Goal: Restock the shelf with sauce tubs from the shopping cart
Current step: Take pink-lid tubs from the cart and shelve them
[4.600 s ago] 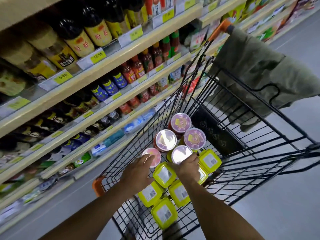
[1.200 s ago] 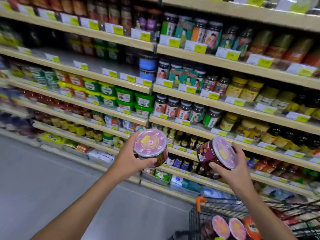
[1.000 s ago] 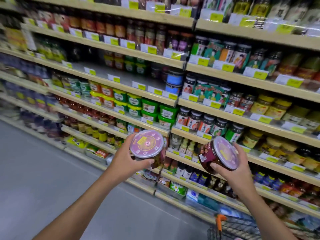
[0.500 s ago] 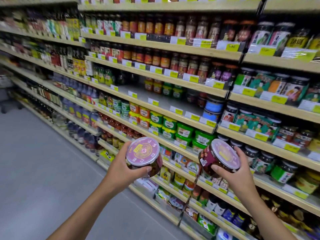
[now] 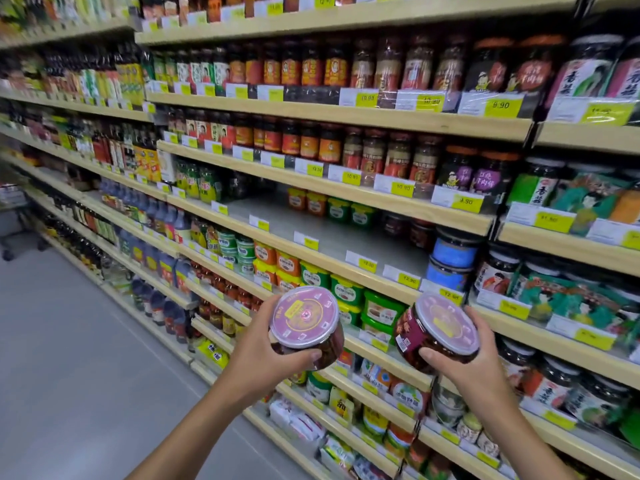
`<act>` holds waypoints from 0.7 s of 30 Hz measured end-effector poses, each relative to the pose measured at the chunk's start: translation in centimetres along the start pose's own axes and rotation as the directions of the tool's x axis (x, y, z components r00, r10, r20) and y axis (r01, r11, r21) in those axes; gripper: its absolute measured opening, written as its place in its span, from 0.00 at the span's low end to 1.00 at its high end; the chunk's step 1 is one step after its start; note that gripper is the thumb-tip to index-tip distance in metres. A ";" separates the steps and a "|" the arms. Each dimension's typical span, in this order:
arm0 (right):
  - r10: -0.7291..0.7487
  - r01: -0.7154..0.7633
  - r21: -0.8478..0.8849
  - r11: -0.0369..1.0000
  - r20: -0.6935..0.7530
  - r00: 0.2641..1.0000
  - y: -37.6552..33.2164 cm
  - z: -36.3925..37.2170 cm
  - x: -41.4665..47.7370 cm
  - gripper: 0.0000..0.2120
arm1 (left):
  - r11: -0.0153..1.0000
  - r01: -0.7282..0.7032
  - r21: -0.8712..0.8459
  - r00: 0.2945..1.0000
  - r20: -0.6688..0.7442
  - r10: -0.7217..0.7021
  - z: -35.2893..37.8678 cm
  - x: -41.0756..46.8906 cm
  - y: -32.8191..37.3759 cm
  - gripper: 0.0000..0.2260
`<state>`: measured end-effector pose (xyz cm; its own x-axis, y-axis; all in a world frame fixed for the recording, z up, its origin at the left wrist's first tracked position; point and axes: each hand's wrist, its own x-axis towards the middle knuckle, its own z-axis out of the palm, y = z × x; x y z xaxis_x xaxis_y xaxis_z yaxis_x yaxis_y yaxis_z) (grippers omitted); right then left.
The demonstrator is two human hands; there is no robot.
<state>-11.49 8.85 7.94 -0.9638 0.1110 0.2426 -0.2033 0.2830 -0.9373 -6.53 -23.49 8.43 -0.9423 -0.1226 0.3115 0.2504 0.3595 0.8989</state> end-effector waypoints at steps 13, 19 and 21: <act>0.022 -0.022 0.055 0.998 -0.012 1.000 0.9 1.6 10.6 0.53 | 0.998 -0.058 0.004 0.994 0.089 0.057 4.9 14.0 -2.1 0.33; 0.047 -0.045 0.034 0.998 -0.064 0.997 1.4 2.6 12.1 0.55 | 0.996 -0.075 -0.054 0.986 0.147 0.082 6.1 18.9 -4.2 0.35; 0.055 -0.053 0.020 0.998 -0.083 0.995 1.2 3.1 12.6 0.56 | 0.993 -0.106 -0.056 0.980 0.161 0.114 6.3 20.6 -4.5 0.36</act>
<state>-24.40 7.63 9.07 -0.9557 0.2053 0.2109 -0.1552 0.2574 -0.9538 -28.48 -21.83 8.82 -0.9309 0.0702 0.3583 0.3614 0.3177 0.8766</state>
